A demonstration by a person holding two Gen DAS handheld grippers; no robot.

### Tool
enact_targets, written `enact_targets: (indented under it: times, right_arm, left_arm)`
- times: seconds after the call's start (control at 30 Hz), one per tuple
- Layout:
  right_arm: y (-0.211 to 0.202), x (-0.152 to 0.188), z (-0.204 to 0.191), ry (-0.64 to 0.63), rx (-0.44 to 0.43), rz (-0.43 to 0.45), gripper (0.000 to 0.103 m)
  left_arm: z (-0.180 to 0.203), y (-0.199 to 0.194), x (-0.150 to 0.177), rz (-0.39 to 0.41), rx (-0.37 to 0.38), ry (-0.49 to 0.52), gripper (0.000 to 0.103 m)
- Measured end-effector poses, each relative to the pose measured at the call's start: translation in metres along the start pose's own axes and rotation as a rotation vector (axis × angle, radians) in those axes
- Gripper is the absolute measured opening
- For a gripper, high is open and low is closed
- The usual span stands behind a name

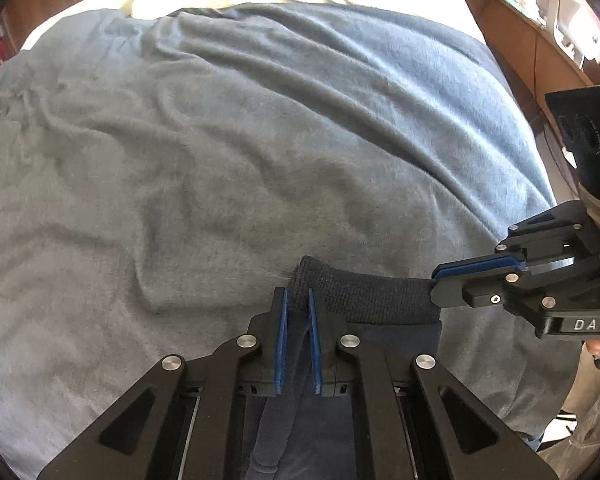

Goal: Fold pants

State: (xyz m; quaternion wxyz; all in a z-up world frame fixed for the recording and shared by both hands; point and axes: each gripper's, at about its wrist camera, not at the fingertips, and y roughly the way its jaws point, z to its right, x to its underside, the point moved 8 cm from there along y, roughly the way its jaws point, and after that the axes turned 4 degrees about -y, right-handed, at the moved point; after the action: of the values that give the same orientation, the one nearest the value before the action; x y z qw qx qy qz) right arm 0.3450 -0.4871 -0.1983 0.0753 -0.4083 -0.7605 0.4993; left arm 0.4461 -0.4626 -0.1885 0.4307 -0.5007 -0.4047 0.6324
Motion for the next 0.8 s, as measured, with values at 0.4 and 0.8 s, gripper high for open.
enact_targets:
  times: [0.4,0.8]
  right_arm:
    - [0.011,0.006,0.025,0.058,0.014,-0.009,0.024]
    - [0.023,0.020,0.023,0.225,-0.104,0.007,0.029]
  left_arm:
    - [-0.005,-0.002,-0.013,-0.012,-0.048,0.010,0.025]
    - [0.001,0.019,-0.014,-0.158,0.092,0.084,0.035]
